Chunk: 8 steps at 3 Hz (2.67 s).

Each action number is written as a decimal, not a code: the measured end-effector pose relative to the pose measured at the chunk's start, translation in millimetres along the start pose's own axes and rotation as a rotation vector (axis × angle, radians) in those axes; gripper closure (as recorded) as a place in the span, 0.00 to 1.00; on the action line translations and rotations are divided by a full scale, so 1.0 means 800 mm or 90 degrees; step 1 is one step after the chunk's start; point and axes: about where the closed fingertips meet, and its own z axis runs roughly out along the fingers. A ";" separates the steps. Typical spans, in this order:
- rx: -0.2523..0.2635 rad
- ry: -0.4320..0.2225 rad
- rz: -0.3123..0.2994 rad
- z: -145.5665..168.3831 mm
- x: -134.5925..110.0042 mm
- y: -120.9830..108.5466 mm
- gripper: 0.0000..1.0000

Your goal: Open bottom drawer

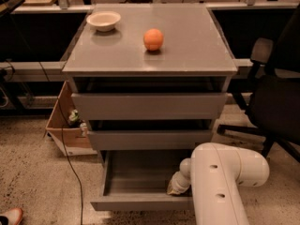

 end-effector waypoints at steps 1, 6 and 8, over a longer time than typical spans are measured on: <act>-0.027 -0.030 -0.014 -0.002 -0.006 0.012 0.95; -0.161 -0.128 -0.044 -0.025 0.000 0.092 0.04; -0.161 -0.128 -0.045 -0.026 0.000 0.092 0.00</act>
Offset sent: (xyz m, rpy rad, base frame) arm -0.0704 0.0072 0.0370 0.2549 0.1825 0.2164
